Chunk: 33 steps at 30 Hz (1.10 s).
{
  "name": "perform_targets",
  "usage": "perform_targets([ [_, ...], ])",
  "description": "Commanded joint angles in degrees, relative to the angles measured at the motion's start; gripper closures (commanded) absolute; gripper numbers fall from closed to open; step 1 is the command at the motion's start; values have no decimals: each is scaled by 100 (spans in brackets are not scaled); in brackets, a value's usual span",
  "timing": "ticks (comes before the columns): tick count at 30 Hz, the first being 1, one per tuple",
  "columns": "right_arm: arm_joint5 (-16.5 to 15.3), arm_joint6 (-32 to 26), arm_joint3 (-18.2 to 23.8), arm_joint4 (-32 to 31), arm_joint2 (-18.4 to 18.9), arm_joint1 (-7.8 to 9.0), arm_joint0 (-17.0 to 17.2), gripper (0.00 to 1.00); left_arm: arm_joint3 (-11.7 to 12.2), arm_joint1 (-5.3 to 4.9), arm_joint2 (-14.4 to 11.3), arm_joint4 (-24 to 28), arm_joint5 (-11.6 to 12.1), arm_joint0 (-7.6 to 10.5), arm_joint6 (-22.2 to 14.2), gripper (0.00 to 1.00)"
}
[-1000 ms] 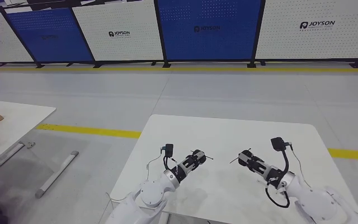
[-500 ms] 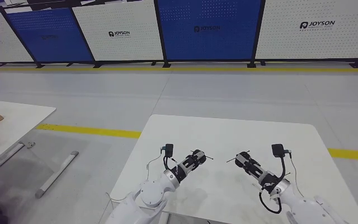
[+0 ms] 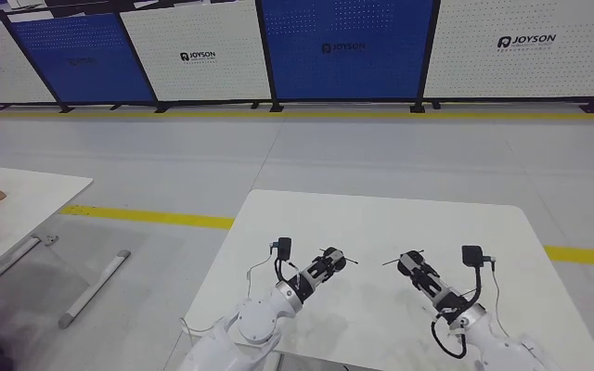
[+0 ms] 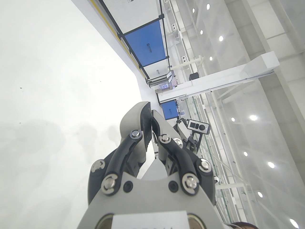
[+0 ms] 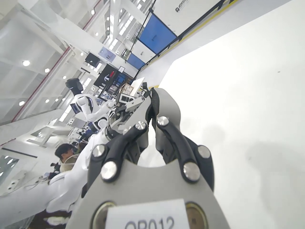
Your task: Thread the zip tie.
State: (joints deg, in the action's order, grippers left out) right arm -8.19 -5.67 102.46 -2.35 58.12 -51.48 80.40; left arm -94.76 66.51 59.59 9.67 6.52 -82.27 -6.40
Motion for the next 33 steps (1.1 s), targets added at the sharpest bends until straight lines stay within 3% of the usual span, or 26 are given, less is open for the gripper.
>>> perform_targets([
  [1, 18, 174, 82, -172, 17, -7, 162, 100, 17, 16, -38, -6, -15, 37, 28, 100],
  [7, -90, 279, 67, -151, -145, -108, 209, 100, 48, 46, -124, -63, -16, 82, 46, 100],
  [16, -90, 279, 67, -151, -145, -108, 209, 100, 56, 50, -128, -70, -29, 82, 64, 100],
  [20, -72, 360, 33, -146, -118, -151, 242, 100, 64, 74, -218, -416, -37, 136, 240, 100],
  [26, 0, 409, -313, 12, -245, -294, 18, 100, 4, 109, -280, -483, -63, 196, 316, 100],
  [33, 0, 409, -313, 12, -245, -294, 18, 100, 4, 109, -280, -483, -63, 196, 316, 100],
])
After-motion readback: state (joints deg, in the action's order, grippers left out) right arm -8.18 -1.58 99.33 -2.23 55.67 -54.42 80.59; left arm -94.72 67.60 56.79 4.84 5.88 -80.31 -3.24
